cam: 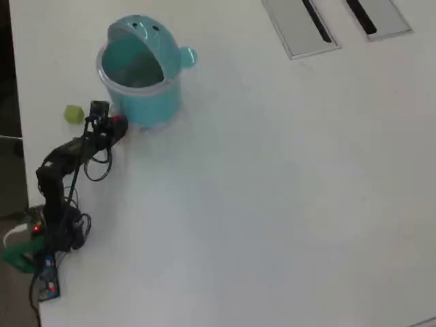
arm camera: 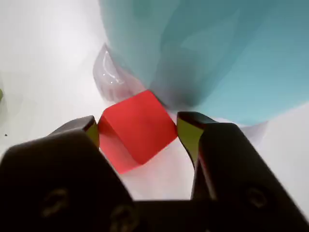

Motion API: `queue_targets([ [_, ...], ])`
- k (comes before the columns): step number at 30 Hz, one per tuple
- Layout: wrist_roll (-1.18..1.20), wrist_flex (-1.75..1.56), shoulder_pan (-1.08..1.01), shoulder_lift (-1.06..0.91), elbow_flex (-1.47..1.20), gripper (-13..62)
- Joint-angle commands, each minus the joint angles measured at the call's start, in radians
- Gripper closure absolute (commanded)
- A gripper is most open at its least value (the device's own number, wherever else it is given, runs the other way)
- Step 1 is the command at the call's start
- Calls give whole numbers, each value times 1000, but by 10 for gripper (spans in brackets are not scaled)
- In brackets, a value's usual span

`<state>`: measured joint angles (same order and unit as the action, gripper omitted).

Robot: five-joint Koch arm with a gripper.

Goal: Grasp RGB lego blocks and put them in the bin one by one.

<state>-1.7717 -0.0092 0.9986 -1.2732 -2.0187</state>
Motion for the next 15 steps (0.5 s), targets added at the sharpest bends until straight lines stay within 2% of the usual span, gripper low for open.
queue_targets([
  [1,-8,14,-9,28,-103,200],
  [15,-8,72,-74,-100,-84,201],
])
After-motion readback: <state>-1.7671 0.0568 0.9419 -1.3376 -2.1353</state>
